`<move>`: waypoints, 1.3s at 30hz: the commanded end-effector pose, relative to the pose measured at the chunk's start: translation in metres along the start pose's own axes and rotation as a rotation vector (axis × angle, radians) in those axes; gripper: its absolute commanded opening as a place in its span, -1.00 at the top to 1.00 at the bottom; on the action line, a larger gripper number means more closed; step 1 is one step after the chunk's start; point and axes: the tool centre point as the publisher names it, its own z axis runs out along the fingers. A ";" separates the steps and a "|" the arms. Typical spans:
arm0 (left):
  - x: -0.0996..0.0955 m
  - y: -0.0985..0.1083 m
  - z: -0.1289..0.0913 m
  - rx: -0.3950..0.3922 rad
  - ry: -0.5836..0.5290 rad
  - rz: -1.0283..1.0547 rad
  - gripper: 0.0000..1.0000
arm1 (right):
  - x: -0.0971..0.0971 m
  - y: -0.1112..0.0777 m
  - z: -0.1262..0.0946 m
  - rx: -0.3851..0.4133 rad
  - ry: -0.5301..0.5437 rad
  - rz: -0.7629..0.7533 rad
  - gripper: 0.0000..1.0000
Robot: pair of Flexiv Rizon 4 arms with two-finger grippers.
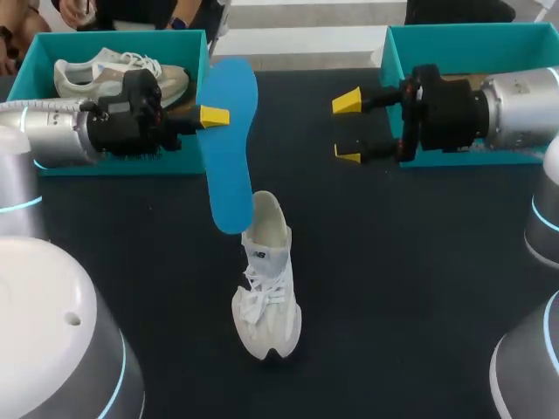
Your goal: Take the shoe out of the shoebox, open the shoe tongue, remove and reinsert the insole, then place the shoe into the shoebox
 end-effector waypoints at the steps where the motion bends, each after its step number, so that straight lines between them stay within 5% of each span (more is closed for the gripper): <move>1: -0.014 -0.013 -0.001 -0.135 0.052 1.195 1.00 | 0.000 0.001 0.003 -0.001 -0.001 0.001 -1.00; 10: -0.015 -0.016 0.009 -0.237 -0.010 1.849 1.00 | 0.000 0.001 0.003 -0.001 -0.001 0.001 -1.00; 18: -0.001 -0.006 0.007 -0.216 -0.116 1.776 1.00 | 0.000 0.001 0.003 -0.001 -0.001 0.001 -1.00; 19: 0.000 -0.005 0.007 -0.174 -0.118 1.649 1.00 | 0.000 0.001 0.003 -0.001 -0.001 0.001 -1.00; 39: 0.000 -0.005 0.007 -0.174 -0.118 1.649 1.00 | 0.000 0.001 0.003 -0.001 -0.001 0.001 -1.00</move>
